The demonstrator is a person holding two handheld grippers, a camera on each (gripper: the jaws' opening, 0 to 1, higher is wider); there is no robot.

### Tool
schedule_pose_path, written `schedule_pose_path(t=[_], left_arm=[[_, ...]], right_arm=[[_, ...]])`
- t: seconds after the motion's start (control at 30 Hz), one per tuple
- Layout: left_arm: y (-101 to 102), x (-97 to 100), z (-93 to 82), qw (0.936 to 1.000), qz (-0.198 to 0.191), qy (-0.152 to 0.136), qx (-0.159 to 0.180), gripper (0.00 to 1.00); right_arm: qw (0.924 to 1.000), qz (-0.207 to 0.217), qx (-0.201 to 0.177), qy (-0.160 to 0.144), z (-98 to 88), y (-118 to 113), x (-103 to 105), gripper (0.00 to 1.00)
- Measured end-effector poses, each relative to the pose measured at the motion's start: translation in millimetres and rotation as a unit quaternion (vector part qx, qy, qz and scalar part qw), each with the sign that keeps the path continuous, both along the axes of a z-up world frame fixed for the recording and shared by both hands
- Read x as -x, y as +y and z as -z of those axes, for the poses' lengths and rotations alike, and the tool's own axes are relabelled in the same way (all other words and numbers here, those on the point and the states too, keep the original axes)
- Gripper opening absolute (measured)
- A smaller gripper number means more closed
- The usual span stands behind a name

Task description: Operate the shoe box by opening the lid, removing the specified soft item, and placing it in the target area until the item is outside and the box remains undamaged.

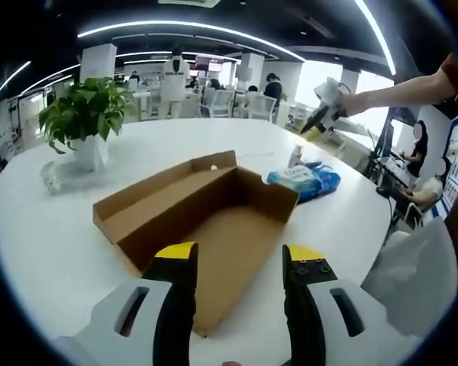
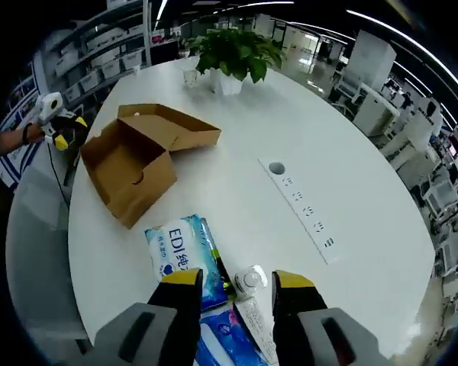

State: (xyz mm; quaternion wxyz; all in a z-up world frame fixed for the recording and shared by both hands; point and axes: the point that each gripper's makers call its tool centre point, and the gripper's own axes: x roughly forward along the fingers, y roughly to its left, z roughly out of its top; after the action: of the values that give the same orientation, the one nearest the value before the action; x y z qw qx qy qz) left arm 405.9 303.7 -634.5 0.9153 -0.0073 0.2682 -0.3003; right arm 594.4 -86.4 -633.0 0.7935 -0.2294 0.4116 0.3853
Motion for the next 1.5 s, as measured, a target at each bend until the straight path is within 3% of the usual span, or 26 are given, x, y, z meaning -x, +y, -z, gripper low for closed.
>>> schedule_pose_path(t=[0.2, 0.4, 0.5, 0.7, 0.87, 1.23, 1.5], left_arm=[[6, 2.7, -5.2, 0.9999, -0.006, -0.002, 0.015, 0.44], [15, 5.0, -8.8, 0.9994, -0.020, -0.003, 0.028, 0.44], [20, 5.4, -10.5, 0.9990, -0.030, -0.004, 0.033, 0.44], [26, 5.1, -14.0, 0.9983, -0.042, -0.009, 0.039, 0.44], [35, 3.8, -15.8, 0.9971, -0.061, -0.011, 0.046, 0.44], [64, 1.9, 2.1, 0.9907, -0.128, 0.007, 0.045, 0.44], [72, 3.1, 21.6, 0.9850, -0.166, 0.031, 0.034, 0.44]], right_arm=[[0.9982, 0.039, -0.041, -0.018, -16.4, 9, 9, 0.32], [0.9908, 0.078, -0.103, -0.038, -35.4, 31, 19, 0.36], [0.9831, 0.097, -0.145, -0.055, -46.1, 50, 24, 0.37], [0.9806, 0.093, -0.163, -0.057, -46.8, 77, 42, 0.41], [0.9736, 0.093, -0.199, -0.064, -53.8, 103, 55, 0.43], [0.9687, 0.082, -0.228, -0.052, -41.0, 148, 93, 0.47], [0.9661, 0.082, -0.241, -0.043, -28.9, 171, 114, 0.49]])
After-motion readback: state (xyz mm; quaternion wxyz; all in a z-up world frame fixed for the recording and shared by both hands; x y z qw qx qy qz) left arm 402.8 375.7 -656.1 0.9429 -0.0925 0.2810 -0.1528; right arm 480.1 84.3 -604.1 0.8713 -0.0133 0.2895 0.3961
